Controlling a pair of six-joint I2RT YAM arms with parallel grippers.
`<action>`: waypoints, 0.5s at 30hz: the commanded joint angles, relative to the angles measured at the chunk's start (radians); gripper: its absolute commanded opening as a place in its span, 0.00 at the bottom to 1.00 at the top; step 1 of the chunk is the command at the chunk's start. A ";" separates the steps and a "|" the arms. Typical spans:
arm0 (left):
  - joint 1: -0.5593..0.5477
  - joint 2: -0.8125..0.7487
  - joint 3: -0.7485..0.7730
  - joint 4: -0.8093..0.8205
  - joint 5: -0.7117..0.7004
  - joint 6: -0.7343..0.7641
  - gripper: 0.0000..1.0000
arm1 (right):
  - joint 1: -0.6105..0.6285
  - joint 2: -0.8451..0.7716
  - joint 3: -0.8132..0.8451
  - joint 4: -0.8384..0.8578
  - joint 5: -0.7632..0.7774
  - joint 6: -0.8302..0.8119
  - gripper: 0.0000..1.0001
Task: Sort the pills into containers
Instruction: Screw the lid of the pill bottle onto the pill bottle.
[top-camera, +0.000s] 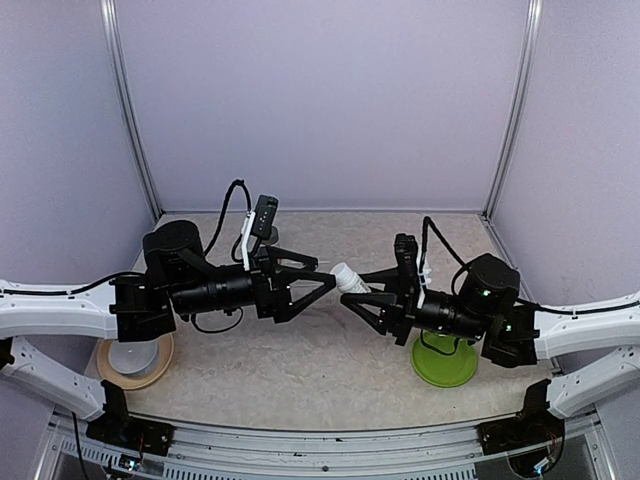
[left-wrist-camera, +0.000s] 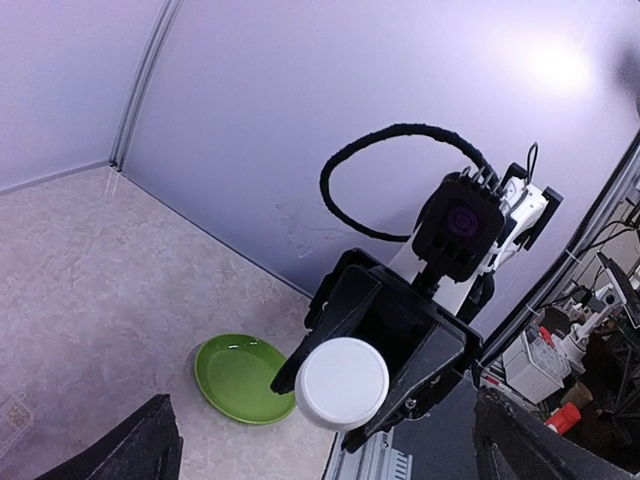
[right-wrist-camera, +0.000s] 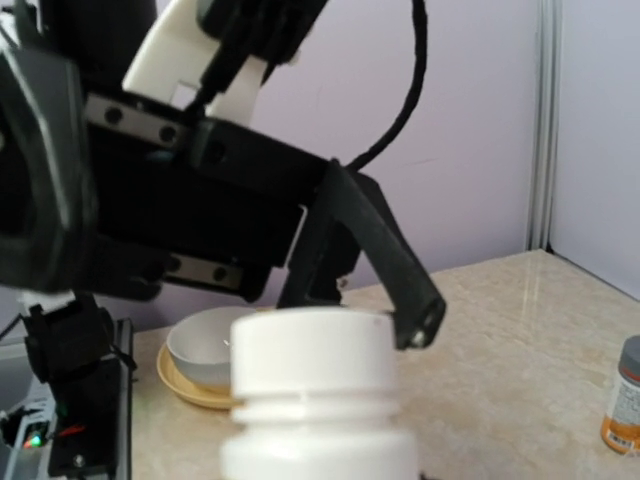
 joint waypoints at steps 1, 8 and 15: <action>-0.021 0.034 0.048 0.034 -0.060 -0.071 0.99 | 0.008 0.049 0.050 0.028 0.023 -0.011 0.11; -0.043 0.058 0.067 0.035 -0.107 -0.077 0.99 | 0.008 0.082 0.073 0.038 0.032 0.002 0.11; -0.060 0.061 0.079 0.026 -0.122 -0.056 0.99 | 0.008 0.111 0.088 0.021 0.055 0.004 0.11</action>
